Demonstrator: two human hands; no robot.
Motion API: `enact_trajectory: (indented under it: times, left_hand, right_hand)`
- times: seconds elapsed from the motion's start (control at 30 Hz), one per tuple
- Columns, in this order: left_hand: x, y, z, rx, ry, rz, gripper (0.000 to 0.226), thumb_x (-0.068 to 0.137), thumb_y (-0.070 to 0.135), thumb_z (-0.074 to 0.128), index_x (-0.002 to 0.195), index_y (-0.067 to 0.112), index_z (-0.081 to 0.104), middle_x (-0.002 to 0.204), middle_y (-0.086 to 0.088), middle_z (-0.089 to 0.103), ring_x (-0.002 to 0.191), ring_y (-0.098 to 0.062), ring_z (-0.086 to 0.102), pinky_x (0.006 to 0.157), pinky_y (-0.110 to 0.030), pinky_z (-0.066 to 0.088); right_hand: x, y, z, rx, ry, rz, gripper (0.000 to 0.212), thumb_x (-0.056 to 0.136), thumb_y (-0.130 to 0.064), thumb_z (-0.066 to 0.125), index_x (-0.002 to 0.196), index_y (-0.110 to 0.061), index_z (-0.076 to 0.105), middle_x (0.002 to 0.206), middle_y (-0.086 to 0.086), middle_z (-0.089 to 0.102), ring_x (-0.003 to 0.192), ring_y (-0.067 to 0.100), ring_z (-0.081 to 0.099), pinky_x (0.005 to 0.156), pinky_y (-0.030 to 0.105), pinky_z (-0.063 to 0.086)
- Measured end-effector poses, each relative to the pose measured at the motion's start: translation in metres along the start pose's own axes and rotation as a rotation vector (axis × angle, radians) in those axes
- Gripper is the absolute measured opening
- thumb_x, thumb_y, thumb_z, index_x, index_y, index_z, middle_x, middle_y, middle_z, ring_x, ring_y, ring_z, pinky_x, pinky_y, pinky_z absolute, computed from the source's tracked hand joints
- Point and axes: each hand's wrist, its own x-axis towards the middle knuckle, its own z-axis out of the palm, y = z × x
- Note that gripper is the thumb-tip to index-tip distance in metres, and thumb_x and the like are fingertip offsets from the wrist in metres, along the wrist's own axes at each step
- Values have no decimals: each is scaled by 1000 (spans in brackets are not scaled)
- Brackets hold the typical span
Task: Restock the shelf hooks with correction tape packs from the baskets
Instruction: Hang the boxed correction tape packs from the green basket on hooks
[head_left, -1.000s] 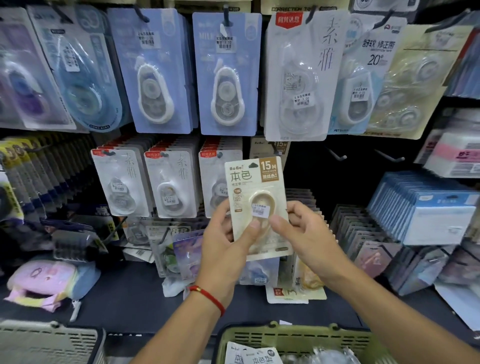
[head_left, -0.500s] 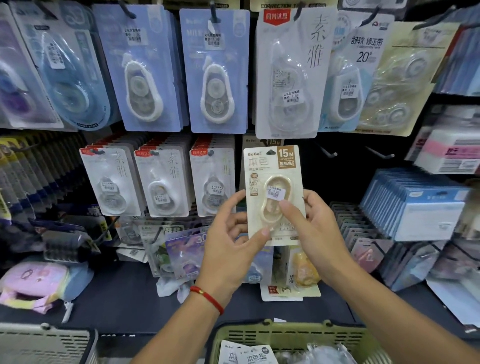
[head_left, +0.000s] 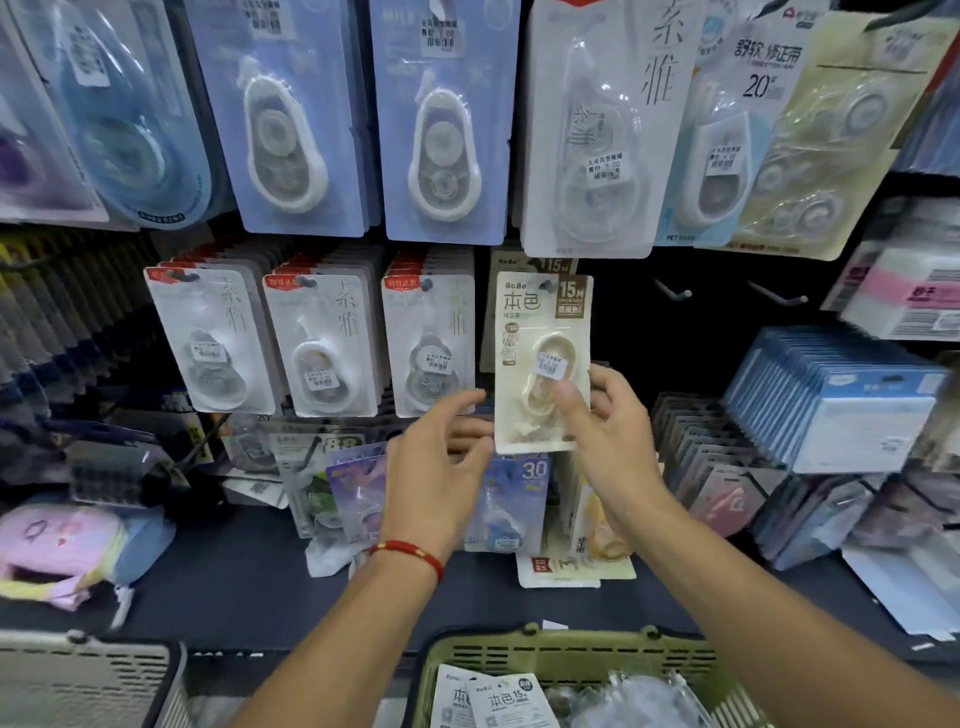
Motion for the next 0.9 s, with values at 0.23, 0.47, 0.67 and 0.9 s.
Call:
enact_trajectory:
  times: [0.23,0.47,0.67,0.9]
  left_hand:
    - [8,-4,-17,622,152,340,61,79,-8,69,136,12,66,151,-11,50,139,-32,42,116,-39,38]
    - [13,-1,-17,824,61,346,74,75,-6,68,146,14,57,158,-16,40,145,-37,36,112,-48,40]
    - [14,-1,-16,814,63,323,77,78,-3,64,151,14,51,162,-14,35,150,-37,32,116,-47,36]
    - [14,-4,-17,784,59,325,79,80,-1,63,155,14,47,166,-11,31,152,-34,29,119,-46,34]
  right_hand:
    - [73,21,37,-259,156,-66,46,103,-45,62,141,-19,59,105,-19,66,109,15,61,82,7,44]
    - [62,43,37,-901,172,-666,53,100,-19,63,150,-6,51,156,23,44,144,40,42,114,47,38]
    - [93,44,39,-1284,-129,-611,68,96,-20,57,160,-10,38,175,15,17,162,34,16,122,57,30]
    - [133,38,39,-1295,-362,-360,89,94,-12,60,169,-18,13,178,8,-5,163,34,7,123,51,31]
